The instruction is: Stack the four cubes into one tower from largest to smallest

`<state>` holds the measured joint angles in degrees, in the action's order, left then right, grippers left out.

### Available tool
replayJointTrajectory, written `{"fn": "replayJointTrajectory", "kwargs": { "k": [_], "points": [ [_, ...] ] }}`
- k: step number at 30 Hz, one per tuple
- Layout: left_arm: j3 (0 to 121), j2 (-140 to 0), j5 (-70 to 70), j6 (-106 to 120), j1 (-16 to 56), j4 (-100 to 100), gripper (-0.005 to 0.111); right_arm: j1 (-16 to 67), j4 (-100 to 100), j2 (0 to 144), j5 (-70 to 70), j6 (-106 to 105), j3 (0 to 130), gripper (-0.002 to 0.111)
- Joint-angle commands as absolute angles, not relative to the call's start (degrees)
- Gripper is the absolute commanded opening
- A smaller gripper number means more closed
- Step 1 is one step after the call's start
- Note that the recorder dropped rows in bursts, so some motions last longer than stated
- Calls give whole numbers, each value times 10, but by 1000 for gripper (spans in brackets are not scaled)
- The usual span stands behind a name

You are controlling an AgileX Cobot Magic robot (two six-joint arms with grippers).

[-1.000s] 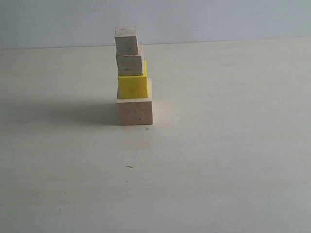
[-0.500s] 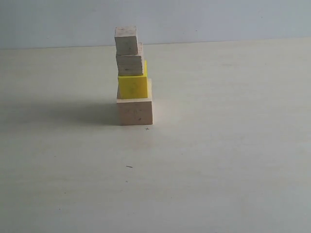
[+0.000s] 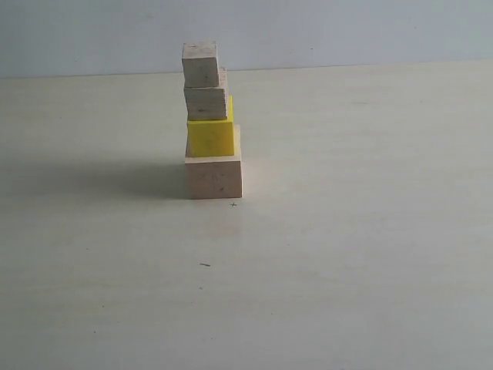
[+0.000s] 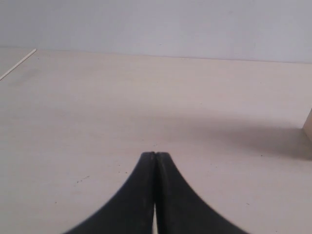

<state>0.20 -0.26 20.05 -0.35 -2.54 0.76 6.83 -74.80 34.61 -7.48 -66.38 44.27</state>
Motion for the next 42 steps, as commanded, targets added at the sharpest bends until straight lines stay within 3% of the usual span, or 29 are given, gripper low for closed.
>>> {"fn": "replayJointTrajectory", "kwargs": {
  "k": [1, 34, 38, 42],
  "points": [
    [0, 0, 200, -43, -22, 0, 0, 67, -745, 343, -76, -663, 439, 0],
    [0, 0, 203, -55, -22, -5, 0, 67, -745, 343, -76, -663, 439, 0],
    [0, 0, 203, -55, -22, -5, 0, 66, -693, 273, -76, -664, 393, 0],
    [0, 0, 203, -55, -22, -5, 0, 51, -693, 129, -76, -663, 269, 0]
  ]
}}
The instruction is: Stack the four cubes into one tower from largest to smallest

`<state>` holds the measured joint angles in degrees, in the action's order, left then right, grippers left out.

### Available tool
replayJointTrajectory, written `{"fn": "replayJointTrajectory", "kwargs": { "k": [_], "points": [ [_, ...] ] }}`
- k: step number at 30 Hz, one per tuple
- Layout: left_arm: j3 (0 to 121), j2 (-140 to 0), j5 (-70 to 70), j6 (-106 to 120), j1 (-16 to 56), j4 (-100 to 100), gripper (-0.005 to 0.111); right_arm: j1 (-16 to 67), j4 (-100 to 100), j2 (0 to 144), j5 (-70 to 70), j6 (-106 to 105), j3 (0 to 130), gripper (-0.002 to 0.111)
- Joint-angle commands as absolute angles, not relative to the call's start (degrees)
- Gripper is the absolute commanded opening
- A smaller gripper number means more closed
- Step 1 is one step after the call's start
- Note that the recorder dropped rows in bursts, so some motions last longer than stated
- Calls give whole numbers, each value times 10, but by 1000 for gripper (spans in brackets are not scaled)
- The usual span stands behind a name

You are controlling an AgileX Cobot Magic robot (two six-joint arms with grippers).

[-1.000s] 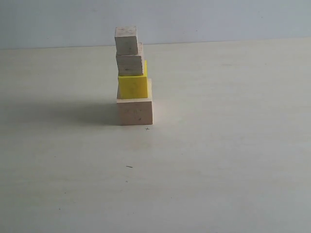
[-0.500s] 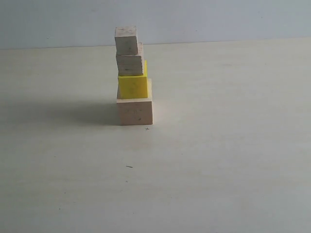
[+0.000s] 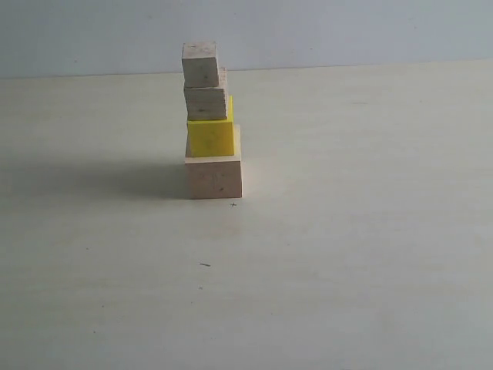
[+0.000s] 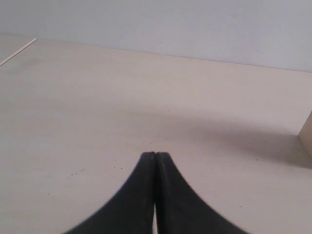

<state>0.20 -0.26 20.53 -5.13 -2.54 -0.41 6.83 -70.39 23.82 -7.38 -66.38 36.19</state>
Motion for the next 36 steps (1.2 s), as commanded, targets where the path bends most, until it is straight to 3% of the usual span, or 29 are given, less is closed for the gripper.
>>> {"fn": "replayJointTrajectory", "kwargs": {
  "k": [1, 5, 13, 17, 21, 24, 36],
  "points": [
    [0, 0, 203, -55, -22, -5, 0, 39, -693, 101, -76, -661, 246, 0],
    [0, 0, 203, -55, -22, -5, 0, 17, -693, 0, -69, -661, 166, 0],
    [0, 0, 201, -55, -22, -6, 0, 16, -681, 15, -70, -656, 157, 0],
    [0, 0, 201, -55, -22, -6, 0, 16, -418, 16, -124, -473, 157, 0],
    [0, 0, 201, -55, -22, -6, 0, 16, -97, 21, -163, -73, 146, 0],
    [0, 0, 201, -55, -22, -6, 0, 16, 18, 20, -172, 22, 118, 0],
    [0, 0, 201, -55, -22, -6, 0, 16, 11, 0, -171, 32, 0, 0]
  ]
}}
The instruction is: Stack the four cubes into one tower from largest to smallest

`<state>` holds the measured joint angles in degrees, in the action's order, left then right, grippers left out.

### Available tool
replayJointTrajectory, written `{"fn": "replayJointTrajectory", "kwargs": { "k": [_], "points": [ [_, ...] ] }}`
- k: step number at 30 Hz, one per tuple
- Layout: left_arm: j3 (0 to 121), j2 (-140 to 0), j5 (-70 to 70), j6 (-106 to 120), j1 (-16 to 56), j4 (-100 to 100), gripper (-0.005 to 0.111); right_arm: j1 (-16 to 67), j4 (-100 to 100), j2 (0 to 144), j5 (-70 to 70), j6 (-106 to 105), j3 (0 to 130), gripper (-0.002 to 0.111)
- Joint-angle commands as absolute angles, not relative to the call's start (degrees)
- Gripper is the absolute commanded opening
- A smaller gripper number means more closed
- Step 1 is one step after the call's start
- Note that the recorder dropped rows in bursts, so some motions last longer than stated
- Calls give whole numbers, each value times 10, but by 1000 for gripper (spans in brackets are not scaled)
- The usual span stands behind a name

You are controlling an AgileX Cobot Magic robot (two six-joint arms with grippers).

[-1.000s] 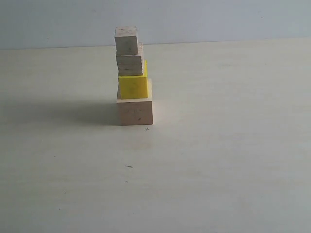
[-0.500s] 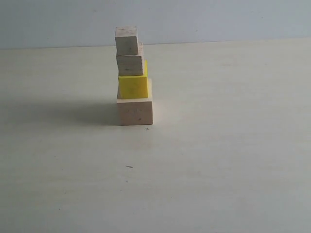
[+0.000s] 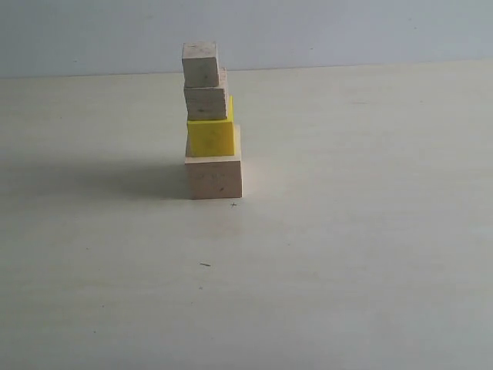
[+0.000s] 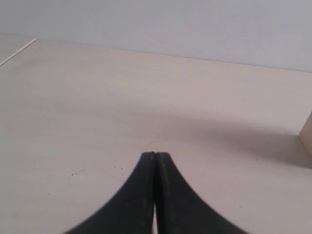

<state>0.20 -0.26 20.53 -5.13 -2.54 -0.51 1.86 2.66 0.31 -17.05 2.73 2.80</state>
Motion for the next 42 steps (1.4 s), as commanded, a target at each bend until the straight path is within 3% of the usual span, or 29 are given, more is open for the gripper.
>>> {"fn": "replayJointTrajectory", "kwargs": {
  "k": [1, 42],
  "points": [
    [0, 0, 201, -55, -22, -6, 0, 16, 5, 0, -171, 32, 0, 0],
    [0, 0, 201, -51, -22, -6, 0, 16, 0, 0, -194, 30, 0, 0]
  ]
}}
